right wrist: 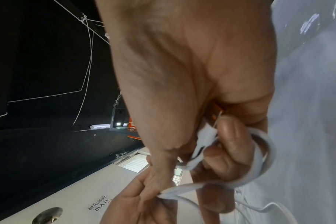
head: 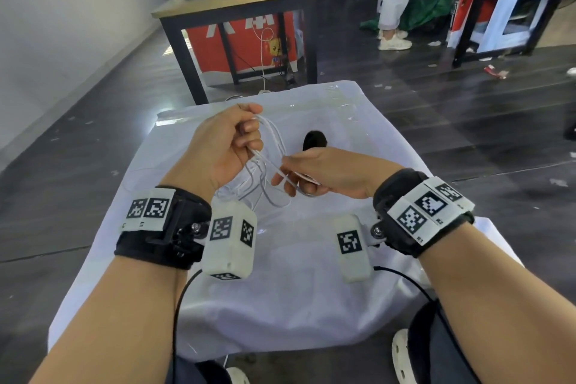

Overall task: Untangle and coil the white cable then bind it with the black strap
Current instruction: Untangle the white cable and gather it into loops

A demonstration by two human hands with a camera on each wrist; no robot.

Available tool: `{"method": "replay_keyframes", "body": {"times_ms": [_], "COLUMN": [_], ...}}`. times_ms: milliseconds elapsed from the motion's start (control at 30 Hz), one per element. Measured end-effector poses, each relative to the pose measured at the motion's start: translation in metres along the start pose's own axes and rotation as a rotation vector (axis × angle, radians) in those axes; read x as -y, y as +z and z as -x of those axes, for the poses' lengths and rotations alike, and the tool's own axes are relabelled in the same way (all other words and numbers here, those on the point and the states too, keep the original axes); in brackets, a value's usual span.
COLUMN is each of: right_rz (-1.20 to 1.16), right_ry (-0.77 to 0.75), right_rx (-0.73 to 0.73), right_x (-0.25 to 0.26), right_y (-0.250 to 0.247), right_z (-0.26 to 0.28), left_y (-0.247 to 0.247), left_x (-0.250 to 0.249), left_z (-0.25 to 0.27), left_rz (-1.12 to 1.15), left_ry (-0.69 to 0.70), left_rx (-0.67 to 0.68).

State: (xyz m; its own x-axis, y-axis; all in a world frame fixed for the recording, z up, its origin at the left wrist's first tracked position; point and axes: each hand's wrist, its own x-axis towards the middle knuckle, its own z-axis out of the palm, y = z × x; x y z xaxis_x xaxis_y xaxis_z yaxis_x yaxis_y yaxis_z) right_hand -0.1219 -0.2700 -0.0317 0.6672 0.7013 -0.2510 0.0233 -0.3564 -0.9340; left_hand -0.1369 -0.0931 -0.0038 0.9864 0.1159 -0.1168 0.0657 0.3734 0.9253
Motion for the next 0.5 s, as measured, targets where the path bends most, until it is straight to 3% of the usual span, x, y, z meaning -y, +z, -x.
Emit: {"method": "replay_keyframes", "body": {"times_ms": [133, 233, 333, 433, 500], "right_rz": [0.094, 0.099, -0.043, -0.248, -0.281], "right_ry": [-0.031, -0.087, -0.103, -0.09, -0.116], "right_rx": [0.054, 0.011, -0.038, -0.066, -0.136], "right_x": [0.0024, -0.0017, -0.0064, -0.0068, -0.0066], "right_y": [0.0043, 0.0073, 0.0091, 0.0102, 0.0071], "right_z": [0.0018, -0.0001, -0.0046, -0.0058, -0.0053], "left_y": [0.0031, 0.0057, 0.0058, 0.0049, 0.0011], "left_x": [0.0025, 0.0015, 0.0008, -0.0017, -0.0041], "left_z": [0.0014, 0.0023, 0.0026, 0.0045, 0.0036], "left_rz": [0.009, -0.023, -0.093, -0.301, -0.508], "left_ry": [0.009, 0.051, 0.107, 0.171, 0.198], "left_rx": [0.014, 0.031, 0.059, 0.056, -0.026]}}
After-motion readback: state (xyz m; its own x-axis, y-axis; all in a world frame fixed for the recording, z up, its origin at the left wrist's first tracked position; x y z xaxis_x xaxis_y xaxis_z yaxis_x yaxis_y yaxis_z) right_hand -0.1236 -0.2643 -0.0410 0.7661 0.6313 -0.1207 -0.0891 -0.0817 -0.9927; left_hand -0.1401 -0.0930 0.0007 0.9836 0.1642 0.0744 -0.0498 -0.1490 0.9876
